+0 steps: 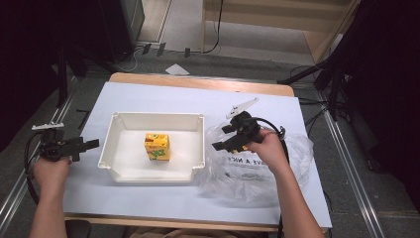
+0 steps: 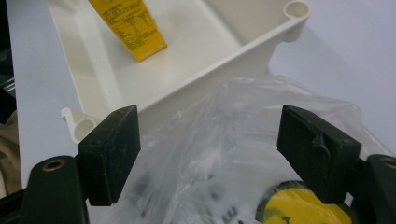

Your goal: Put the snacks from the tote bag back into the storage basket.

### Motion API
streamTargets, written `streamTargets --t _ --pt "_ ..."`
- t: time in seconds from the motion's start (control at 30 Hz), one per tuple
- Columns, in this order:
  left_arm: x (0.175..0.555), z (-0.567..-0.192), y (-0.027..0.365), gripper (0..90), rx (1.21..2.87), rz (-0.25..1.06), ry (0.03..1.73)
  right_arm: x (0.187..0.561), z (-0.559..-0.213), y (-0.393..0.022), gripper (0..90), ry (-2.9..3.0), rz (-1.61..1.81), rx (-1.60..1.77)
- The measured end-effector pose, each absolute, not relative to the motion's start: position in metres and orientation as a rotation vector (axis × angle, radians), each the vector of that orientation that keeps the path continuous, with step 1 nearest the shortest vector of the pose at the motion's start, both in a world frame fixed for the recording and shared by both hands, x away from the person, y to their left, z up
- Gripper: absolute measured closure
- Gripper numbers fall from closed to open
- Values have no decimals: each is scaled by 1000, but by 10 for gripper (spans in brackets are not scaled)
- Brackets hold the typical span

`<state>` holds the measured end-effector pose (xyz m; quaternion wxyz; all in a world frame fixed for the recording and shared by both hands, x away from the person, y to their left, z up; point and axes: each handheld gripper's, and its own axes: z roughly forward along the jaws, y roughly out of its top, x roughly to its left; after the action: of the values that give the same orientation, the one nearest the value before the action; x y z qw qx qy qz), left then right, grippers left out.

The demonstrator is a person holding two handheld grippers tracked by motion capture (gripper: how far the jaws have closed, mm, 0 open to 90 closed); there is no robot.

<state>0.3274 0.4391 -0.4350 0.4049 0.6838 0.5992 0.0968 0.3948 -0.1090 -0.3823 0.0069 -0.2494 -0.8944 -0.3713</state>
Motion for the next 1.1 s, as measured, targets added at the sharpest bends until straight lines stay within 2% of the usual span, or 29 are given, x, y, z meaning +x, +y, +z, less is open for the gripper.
streamTargets --t 0.3,1.1 --pt "327 -435 438 160 1724 246 1512 401 -393 -135 222 -2774 -1179 -870" --pt "328 -435 437 160 1730 246 1509 415 -417 -164 224 -2724 -1175 -1040"
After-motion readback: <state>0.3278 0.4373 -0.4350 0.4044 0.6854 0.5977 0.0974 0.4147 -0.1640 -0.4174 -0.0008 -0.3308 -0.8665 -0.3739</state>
